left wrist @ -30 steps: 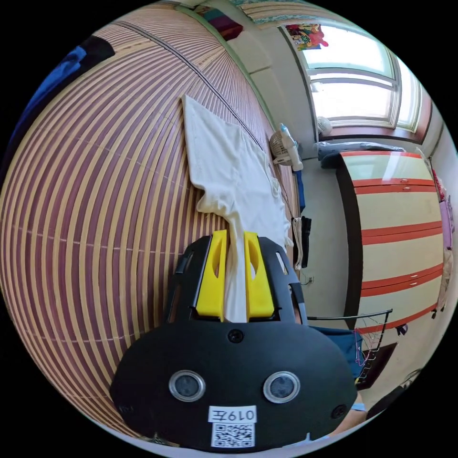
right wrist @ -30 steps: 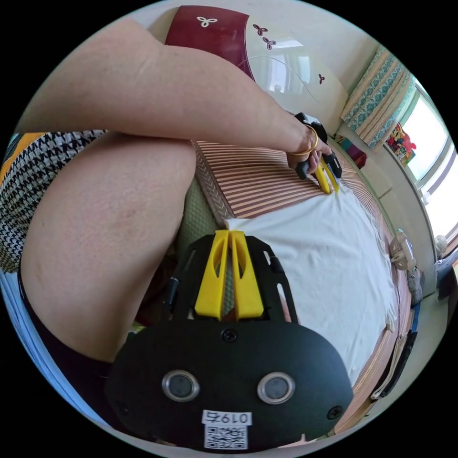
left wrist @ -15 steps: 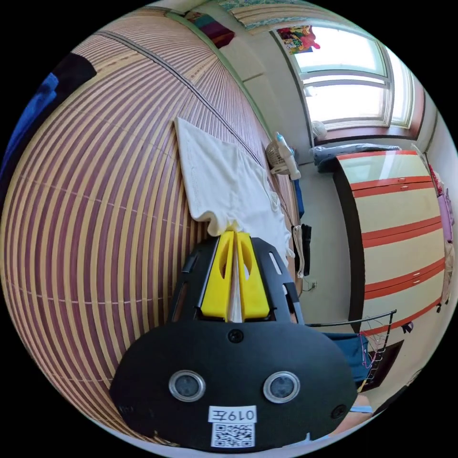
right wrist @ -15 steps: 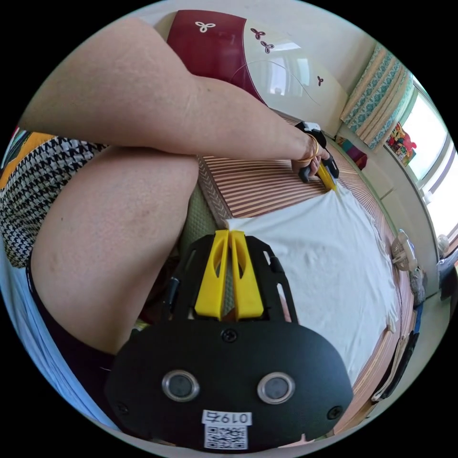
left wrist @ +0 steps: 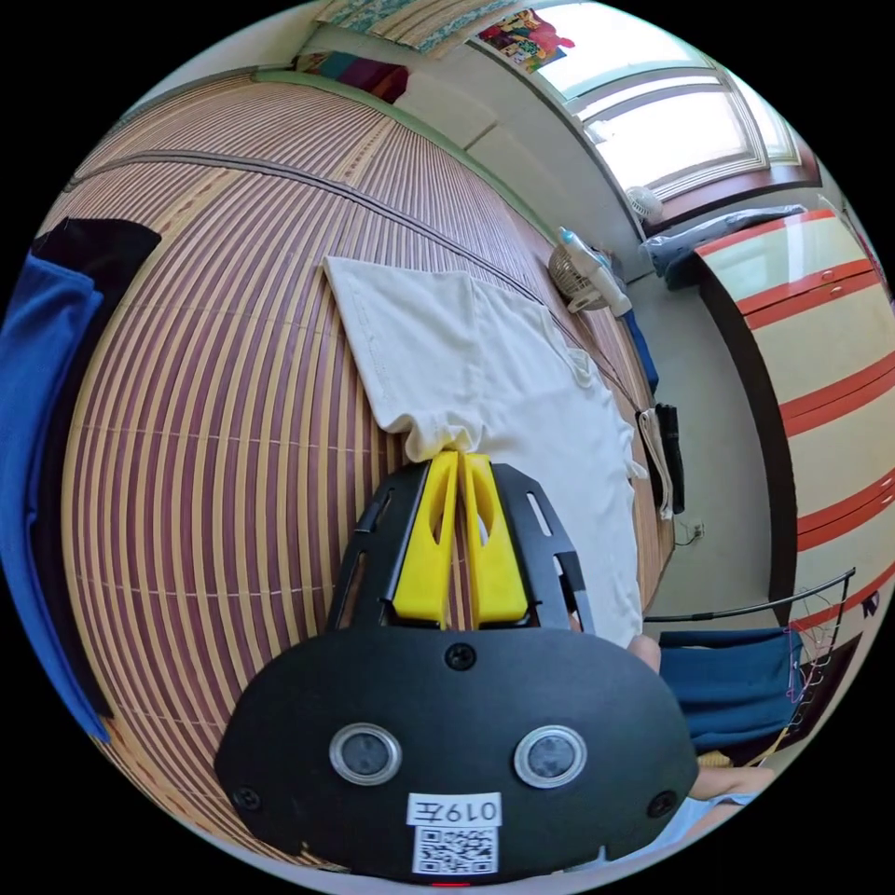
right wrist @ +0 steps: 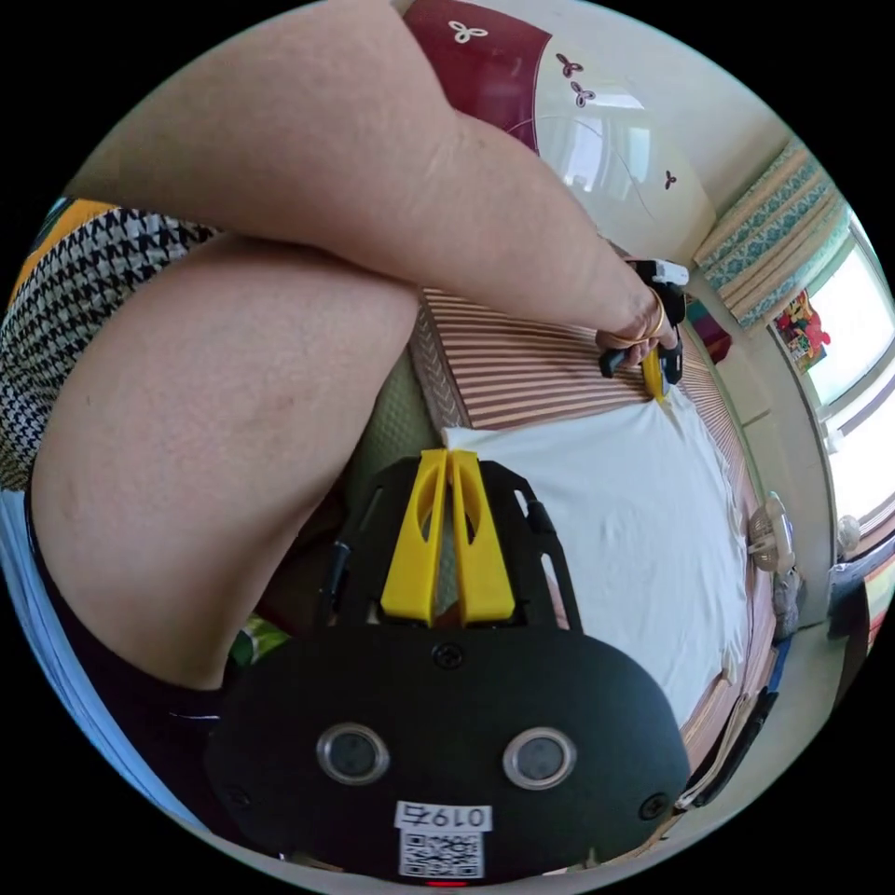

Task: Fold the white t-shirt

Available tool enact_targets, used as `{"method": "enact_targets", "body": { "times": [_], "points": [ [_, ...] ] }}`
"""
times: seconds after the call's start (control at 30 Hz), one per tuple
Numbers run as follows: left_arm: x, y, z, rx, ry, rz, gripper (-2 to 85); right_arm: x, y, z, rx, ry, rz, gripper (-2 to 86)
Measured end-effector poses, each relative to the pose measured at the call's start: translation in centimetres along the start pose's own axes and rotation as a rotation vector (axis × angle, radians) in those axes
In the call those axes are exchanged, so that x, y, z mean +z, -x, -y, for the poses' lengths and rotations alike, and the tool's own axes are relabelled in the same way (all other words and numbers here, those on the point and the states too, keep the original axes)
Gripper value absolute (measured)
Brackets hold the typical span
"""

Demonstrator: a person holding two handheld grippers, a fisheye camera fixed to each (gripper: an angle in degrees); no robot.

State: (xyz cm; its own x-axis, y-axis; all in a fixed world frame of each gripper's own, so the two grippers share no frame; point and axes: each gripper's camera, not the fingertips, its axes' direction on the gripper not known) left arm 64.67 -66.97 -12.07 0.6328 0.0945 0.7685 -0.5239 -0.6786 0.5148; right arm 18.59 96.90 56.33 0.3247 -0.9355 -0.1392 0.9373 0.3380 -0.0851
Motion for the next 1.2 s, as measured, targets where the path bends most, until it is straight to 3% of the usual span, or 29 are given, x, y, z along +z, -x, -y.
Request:
{"method": "enact_targets", "body": {
  "times": [0.33, 0.5, 0.67, 0.8, 0.97, 1.13, 1.2],
  "points": [
    [-3.9, -2.1, -0.7, -0.031, 0.002, -0.056, 1.7, -0.9, -1.5, -0.9, 0.064, 0.015, 0.043, -0.6],
    [-6.2, -3.5, -1.4, -0.041, 0.011, -0.104, 1.4, -1.7, -0.9, -1.8, 0.043, 0.024, -0.062, 0.0],
    [-9.4, -5.9, -2.5, -0.041, 0.008, -0.108, 1.2, -2.8, -0.5, -3.0, -0.014, 0.040, -0.152, 2.9],
    [-11.9, -7.5, -3.5, -0.064, -0.006, -0.101, 1.2, -3.9, -1.5, -4.0, -0.015, 0.059, -0.099, 8.6],
    [-16.3, -10.5, -5.5, -0.099, -0.037, -0.077, 1.1, -6.5, -2.5, -6.5, -0.031, 0.039, -0.097, 8.7],
    [-19.9, -17.7, -7.4, 0.058, -0.031, -0.073, 1.0, -10.7, -5.7, -10.5, 0.093, -0.087, 0.065, 8.1],
    [-20.3, -21.7, -8.4, 0.172, 0.016, -0.097, 1.0, -11.7, -7.8, -12.3, 0.182, -0.099, 0.031, 7.5]
  ]
}}
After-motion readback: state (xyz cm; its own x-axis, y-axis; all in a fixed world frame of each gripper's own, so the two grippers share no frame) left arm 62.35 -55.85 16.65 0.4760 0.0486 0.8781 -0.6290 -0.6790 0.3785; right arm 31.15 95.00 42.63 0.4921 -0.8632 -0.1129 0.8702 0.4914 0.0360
